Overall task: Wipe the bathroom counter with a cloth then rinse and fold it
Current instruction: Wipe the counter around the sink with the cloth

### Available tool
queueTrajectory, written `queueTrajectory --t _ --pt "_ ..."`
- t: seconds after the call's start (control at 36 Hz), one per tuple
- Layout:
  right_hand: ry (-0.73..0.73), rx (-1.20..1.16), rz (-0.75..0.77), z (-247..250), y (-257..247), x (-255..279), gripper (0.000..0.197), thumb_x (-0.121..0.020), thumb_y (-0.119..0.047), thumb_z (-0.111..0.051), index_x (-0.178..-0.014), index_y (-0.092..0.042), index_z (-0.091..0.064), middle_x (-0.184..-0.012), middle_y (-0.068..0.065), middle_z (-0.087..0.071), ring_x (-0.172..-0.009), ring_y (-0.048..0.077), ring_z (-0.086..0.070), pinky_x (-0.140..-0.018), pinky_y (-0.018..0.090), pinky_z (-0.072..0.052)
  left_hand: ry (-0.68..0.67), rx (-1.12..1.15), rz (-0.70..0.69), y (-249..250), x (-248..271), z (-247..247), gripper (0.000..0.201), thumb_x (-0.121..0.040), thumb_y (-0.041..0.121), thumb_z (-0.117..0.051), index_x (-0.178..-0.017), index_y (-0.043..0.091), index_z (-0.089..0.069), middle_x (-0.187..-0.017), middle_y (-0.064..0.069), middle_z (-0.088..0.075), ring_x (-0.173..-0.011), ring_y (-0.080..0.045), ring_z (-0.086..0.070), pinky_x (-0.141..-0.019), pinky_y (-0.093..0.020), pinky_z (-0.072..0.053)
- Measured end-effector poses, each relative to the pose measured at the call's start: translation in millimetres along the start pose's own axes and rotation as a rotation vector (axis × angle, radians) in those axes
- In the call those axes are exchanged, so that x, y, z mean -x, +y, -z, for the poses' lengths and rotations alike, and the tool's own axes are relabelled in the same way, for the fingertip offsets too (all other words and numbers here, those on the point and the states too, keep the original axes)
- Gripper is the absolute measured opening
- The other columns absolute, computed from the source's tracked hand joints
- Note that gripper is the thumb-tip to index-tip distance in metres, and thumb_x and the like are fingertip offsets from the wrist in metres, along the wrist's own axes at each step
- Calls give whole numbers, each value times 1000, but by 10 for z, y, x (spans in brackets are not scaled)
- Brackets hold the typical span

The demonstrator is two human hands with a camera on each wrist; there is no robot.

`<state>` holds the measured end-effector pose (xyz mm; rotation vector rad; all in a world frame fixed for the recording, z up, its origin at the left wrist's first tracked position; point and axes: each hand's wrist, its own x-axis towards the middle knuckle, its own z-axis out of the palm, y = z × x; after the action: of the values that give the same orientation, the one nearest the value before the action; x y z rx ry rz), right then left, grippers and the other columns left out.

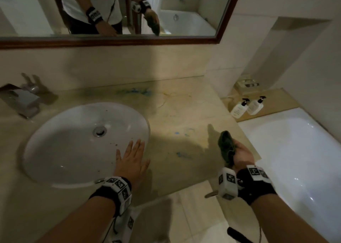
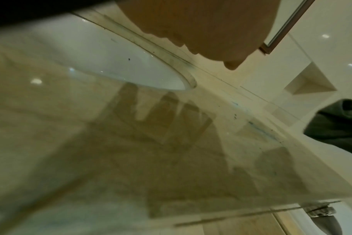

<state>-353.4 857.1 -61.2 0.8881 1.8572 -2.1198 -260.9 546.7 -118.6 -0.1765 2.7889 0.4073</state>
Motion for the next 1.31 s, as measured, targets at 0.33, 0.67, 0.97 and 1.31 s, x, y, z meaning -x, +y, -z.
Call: queueTrajectory --t 0.33,0.67,0.97,1.31 --pt "273 880 385 577 -134 -977 41 -94 -21 -37 -132 -10 -50 -132 16 -54 -123 38 -46 -111 46 -31 -29 -15 85 456 -85 -192 95 -62 61 25 -150 27 14 -157 10 20 -145 -13 18 -115 -50 10" --pt "216 1488 439 437 258 -1218 60 -95 -27 -44 -149 -10 -21 -157 13 -16 -143 36 -16 -118 45 -17 -28 0 177 359 -136 -335 92 -66 63 19 -150 27 11 -157 11 16 -145 -13 14 -114 -51 9" --pt "-1 1490 528 -124 592 -662 60 -96 -21 -37 -151 -16 -12 -160 6 -5 -147 29 -4 -118 43 -13 -42 2 249 292 -15 -300 63 -98 52 -11 -151 25 11 -158 9 17 -145 -13 16 -115 -50 10" --pt "-402 1331 532 -631 953 -82 61 -91 -24 -22 -150 -14 -16 -159 3 -6 -148 21 -1 -120 35 -8 -9 45 259 22 89 -253 80 -78 62 10 -150 28 12 -156 12 18 -145 -12 16 -114 -50 10"
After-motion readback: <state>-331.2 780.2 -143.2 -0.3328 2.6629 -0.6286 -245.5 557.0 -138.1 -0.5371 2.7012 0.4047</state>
